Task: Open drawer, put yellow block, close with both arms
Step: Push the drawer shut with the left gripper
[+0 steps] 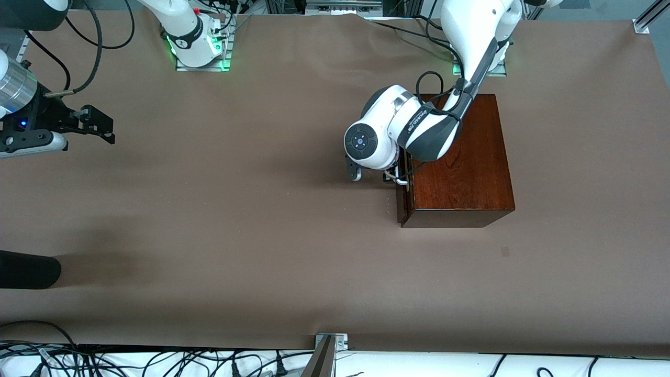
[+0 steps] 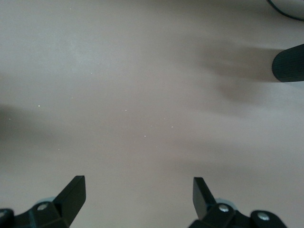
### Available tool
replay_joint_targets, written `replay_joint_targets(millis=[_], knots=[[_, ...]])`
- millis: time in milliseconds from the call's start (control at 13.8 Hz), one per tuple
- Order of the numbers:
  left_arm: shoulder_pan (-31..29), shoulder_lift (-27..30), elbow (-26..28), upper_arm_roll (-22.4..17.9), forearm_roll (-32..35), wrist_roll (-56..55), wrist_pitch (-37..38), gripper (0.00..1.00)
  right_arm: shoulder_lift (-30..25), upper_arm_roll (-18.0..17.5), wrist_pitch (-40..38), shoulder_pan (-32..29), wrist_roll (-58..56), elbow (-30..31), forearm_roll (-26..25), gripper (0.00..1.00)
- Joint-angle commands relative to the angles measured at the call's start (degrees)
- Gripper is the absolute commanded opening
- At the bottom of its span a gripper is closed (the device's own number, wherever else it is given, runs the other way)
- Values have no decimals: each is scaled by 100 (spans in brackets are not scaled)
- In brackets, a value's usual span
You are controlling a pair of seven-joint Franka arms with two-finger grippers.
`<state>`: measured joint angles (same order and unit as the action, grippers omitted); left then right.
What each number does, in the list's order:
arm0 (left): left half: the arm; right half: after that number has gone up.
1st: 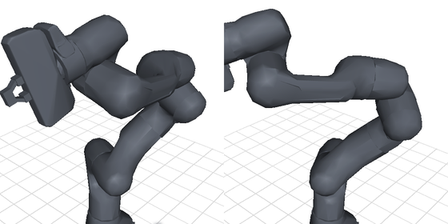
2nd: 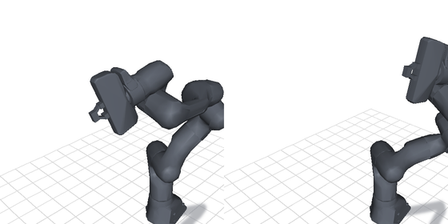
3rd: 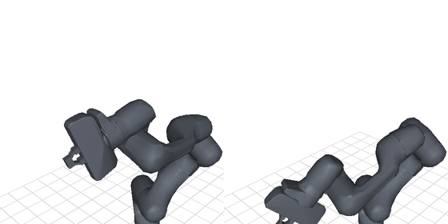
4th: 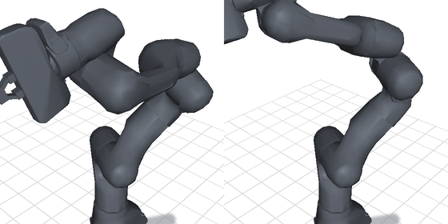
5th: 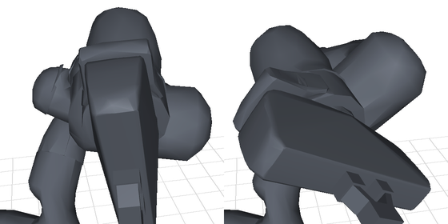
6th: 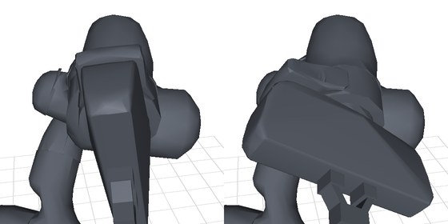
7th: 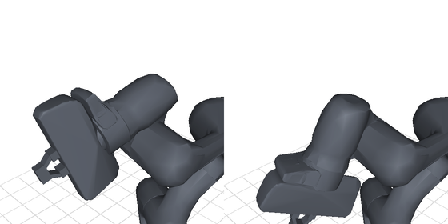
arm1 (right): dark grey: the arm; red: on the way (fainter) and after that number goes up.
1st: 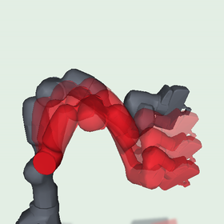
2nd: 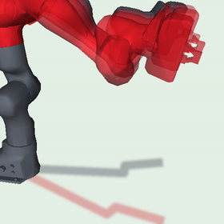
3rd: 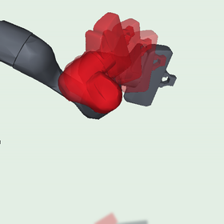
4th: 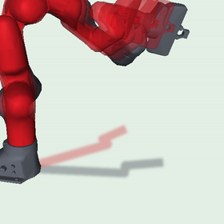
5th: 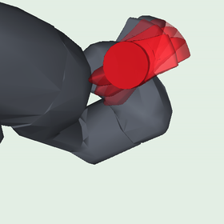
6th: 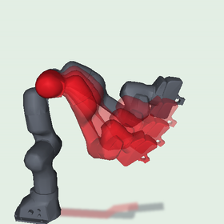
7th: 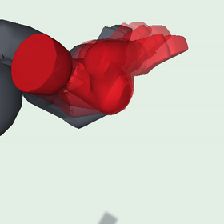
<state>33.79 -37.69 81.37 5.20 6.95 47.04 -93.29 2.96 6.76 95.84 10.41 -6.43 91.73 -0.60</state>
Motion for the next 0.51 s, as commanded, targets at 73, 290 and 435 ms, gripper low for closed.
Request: replay_joint_targets(millis=[73,290,435], knots=[[-56,165,90,-72,255,86,22,100,55,-35,4,-39,90,-120,34,100],[-74,384,-261,-2,-182,25,-163,100,55,-43,4,-21,90,-120,43,100],[-196,682,-411,-72,-701,25,-190,100,47,-43,-4,-21,90,-120,43,100]])
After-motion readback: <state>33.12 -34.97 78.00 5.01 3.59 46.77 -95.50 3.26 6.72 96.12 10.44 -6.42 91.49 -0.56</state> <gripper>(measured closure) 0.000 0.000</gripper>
